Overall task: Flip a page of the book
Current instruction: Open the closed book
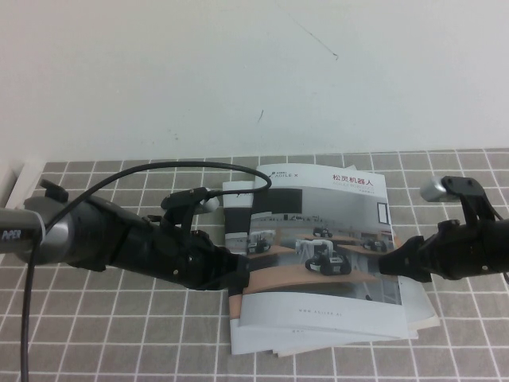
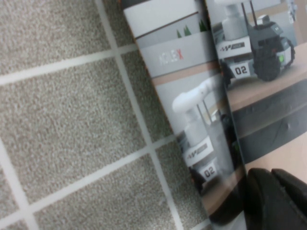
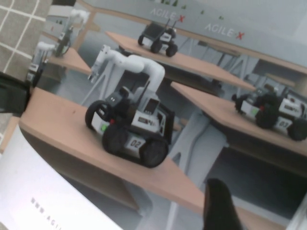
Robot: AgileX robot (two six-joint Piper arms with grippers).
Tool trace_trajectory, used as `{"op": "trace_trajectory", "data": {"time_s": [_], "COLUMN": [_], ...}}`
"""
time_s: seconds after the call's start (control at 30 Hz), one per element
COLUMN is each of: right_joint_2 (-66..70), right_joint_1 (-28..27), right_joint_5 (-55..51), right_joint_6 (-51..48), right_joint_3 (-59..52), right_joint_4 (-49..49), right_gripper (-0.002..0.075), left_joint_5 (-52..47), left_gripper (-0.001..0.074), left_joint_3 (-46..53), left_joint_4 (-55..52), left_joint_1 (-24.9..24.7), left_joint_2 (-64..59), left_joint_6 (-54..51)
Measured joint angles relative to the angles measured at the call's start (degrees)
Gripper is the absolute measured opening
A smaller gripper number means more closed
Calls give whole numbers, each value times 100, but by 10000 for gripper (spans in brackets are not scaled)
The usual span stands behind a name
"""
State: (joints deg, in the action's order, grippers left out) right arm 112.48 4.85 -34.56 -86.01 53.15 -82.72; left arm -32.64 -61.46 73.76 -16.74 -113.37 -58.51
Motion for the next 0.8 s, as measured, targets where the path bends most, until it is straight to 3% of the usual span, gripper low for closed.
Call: {"op": "trace_trajectory", "data": {"time_s": [0.8], "right_joint_2": [0], "right_joint_1": [0], "right_joint_5": [-62], "right_joint_6": [192], "right_joint_3": [0], "right_joint_4": [189], "right_gripper": [371], "left_joint_5": [0], "left_gripper": [-4], "left_joint_3": [0], "left_joint_4": [0], "left_joint_1": [0], "left_joint_2": [0], "left_joint_6": [13]}}
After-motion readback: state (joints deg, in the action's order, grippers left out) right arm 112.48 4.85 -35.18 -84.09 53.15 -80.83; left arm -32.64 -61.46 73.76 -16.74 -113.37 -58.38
